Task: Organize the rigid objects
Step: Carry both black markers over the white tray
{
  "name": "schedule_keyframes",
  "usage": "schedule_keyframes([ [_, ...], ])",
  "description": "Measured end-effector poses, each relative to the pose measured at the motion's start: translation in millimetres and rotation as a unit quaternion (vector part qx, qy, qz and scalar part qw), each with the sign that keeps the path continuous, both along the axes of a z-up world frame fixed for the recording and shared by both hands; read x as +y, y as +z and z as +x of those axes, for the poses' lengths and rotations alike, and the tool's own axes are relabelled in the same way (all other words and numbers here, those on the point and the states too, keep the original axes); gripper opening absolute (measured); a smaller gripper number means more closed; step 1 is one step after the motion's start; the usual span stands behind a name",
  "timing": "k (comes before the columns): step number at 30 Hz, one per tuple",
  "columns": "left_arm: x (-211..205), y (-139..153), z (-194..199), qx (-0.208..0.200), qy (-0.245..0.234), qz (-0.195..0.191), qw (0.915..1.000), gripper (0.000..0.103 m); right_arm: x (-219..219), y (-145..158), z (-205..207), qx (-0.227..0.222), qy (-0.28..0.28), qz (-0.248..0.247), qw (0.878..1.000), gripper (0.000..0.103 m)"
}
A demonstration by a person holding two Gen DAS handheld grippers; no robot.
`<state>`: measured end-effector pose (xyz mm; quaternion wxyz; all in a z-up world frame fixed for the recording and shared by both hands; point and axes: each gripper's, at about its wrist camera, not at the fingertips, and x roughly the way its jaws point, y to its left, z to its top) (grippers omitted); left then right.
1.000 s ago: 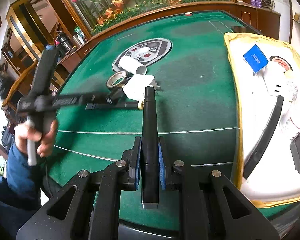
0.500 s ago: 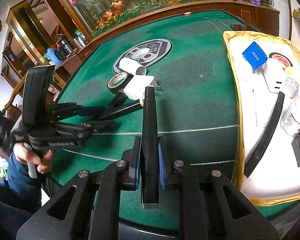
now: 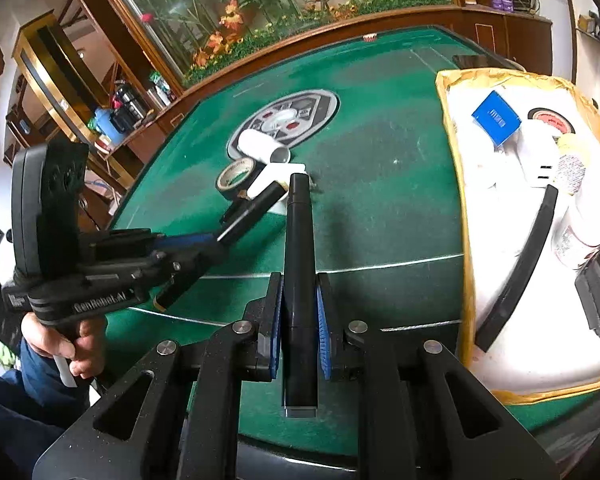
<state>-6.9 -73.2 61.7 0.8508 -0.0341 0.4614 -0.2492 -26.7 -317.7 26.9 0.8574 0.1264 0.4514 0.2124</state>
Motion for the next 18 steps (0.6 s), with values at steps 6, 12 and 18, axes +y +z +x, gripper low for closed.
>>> schedule_keyframes([
  [6,-26,22,14,-0.008,-0.020,-0.049,0.9986,0.014,-30,20,-1,-0.025,-0.039,0.012,0.999,0.014],
  [12,-77,32,36,-0.015,-0.045,-0.082,0.9955,0.014,-82,37,-3,-0.044,-0.108,0.021,0.993,0.014],
  [18,-138,24,64,0.002,-0.062,-0.093,0.9937,0.014,-139,41,8,-0.044,-0.184,0.012,0.982,0.014],
])
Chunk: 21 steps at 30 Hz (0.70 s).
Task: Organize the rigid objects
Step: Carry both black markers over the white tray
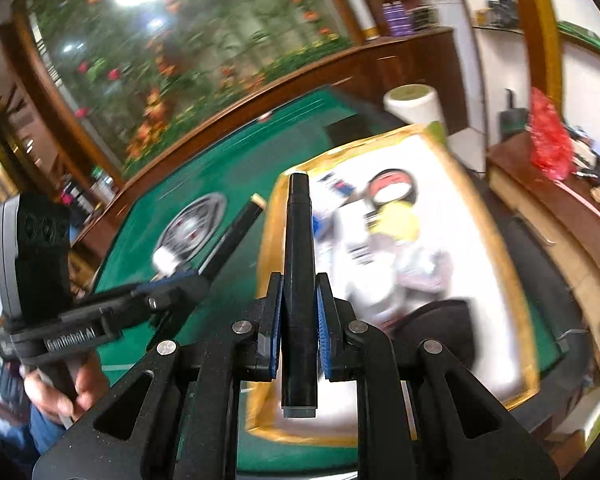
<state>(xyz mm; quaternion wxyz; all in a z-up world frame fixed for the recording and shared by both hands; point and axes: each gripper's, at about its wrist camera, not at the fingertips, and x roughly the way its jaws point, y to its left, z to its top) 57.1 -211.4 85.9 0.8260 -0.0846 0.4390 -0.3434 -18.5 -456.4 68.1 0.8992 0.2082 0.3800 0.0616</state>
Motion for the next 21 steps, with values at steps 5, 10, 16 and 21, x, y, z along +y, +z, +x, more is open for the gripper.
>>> schedule_keyframes([
  [5,-36,-14,13,0.003,-0.001,0.021,0.9998,0.015,-31,-8,12,0.012,-0.046,-0.011,0.999,0.014],
  [10,-50,-24,13,0.005,-0.004,0.041,0.9991,0.014,-52,-26,21,0.038,-0.066,-0.004,0.997,0.014],
  [16,-63,-34,8,0.014,-0.020,0.055,0.9982,0.015,-57,-32,22,0.042,-0.074,-0.014,0.996,0.014],
  [21,-69,-33,3,0.004,-0.027,0.066,0.9975,0.016,-52,-29,22,0.043,-0.075,-0.036,0.996,0.016],
])
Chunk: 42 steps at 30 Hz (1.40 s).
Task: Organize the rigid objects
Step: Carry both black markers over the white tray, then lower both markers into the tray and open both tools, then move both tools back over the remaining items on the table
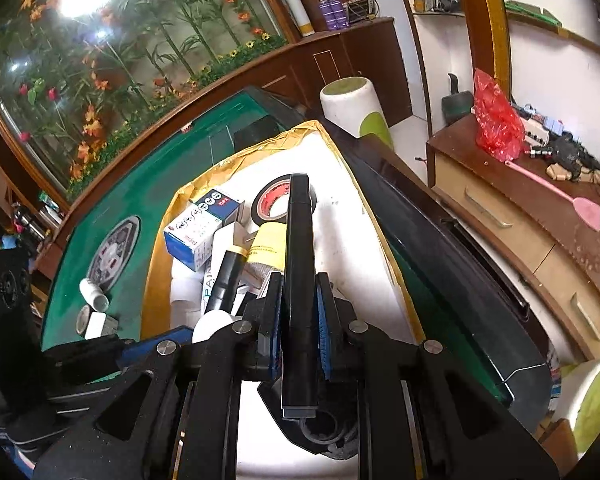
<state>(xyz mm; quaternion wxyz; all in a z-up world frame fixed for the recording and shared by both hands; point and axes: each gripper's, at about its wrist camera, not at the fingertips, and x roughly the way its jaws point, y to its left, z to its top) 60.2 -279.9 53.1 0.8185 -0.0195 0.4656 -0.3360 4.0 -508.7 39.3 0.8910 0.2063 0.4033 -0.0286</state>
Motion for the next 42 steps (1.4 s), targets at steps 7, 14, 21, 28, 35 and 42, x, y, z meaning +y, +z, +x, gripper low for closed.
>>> schedule_keyframes([
  [7,5,3,-6,0.002,-0.003,0.005,1.0000,0.016,10,13,-7,-0.004,-0.002,-0.039,0.999,0.019],
  [14,28,18,-19,-0.019,-0.002,-0.001,0.9998,0.016,25,32,-18,-0.030,0.009,-0.004,1.000,0.019],
  [21,70,30,-22,-0.030,0.026,-0.009,0.9992,0.016,65,43,-19,-0.037,0.055,-0.003,0.998,0.019],
  [28,144,36,-22,-0.044,0.100,0.003,0.9940,0.029,109,42,-14,-0.032,0.111,-0.010,0.993,0.019],
  [35,244,21,-20,-0.052,0.209,0.048,0.9754,0.072,136,28,-11,-0.013,0.149,-0.008,0.989,0.019],
  [42,265,-16,1,-0.013,0.221,0.109,0.9690,0.072,159,23,-10,-0.007,0.176,-0.004,0.984,0.019],
])
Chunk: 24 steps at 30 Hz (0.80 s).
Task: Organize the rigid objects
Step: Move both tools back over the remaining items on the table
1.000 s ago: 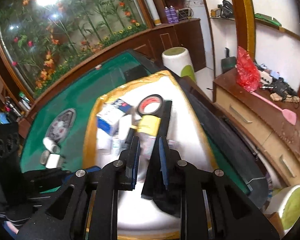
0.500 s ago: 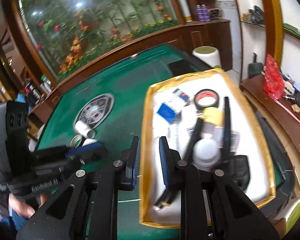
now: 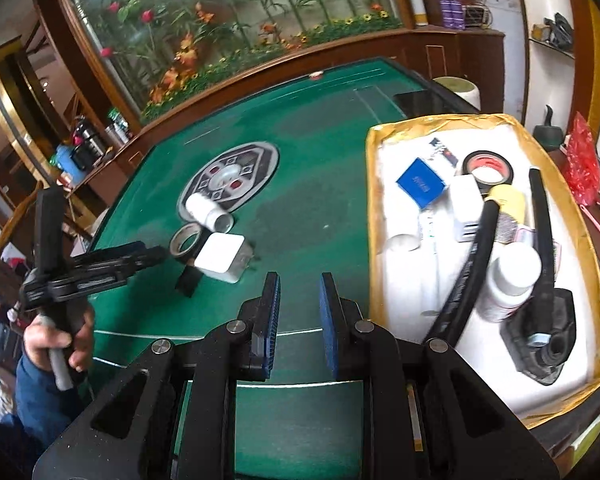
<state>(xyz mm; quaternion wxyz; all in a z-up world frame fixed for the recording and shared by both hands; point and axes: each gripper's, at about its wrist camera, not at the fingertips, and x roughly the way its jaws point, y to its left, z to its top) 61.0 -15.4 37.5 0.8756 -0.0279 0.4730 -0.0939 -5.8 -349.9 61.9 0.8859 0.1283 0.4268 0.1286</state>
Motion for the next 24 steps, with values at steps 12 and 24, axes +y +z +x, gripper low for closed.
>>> schedule_keyframes([
  [12,-8,-23,34,0.010,-0.007,0.027,0.9996,0.069,49,-10,0,0.020,0.068,-0.007,0.997,0.019],
  [24,39,4,20,-0.033,0.049,-0.032,0.9978,0.059,142,-43,50,0.085,0.111,-0.013,0.990,0.019],
])
